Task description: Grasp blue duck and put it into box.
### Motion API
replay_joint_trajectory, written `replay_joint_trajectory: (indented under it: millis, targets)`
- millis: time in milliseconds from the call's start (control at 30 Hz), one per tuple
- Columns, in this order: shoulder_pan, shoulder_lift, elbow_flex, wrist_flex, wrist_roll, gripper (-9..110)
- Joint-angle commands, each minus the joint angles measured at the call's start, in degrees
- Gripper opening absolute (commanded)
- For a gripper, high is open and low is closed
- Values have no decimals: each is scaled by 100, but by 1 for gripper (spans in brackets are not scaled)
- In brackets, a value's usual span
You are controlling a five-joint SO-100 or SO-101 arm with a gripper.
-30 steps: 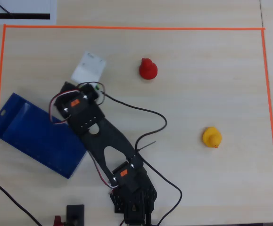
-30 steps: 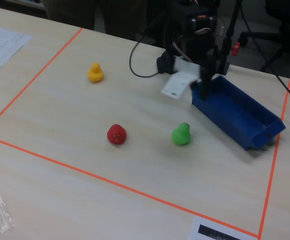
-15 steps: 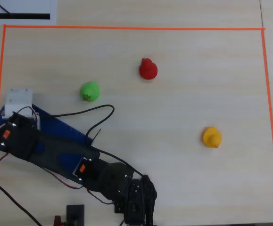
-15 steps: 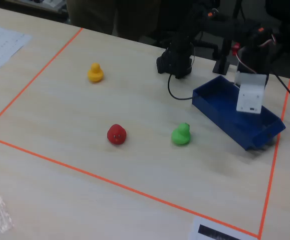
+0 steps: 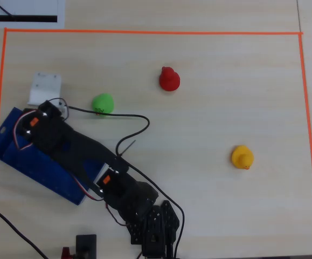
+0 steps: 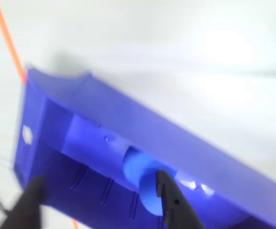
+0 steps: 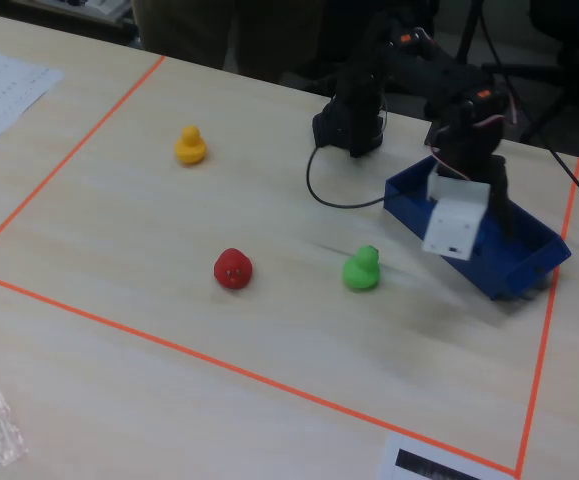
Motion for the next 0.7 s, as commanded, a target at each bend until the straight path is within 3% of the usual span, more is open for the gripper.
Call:
replay_joint_trajectory:
  millis: [0, 400, 667]
  targets:
    - [879, 2522, 2127, -896, -404, 0]
    - [3929, 8490, 6996, -2628, -2294, 0]
    - [4421, 10890, 9694, -2865, -2988, 0]
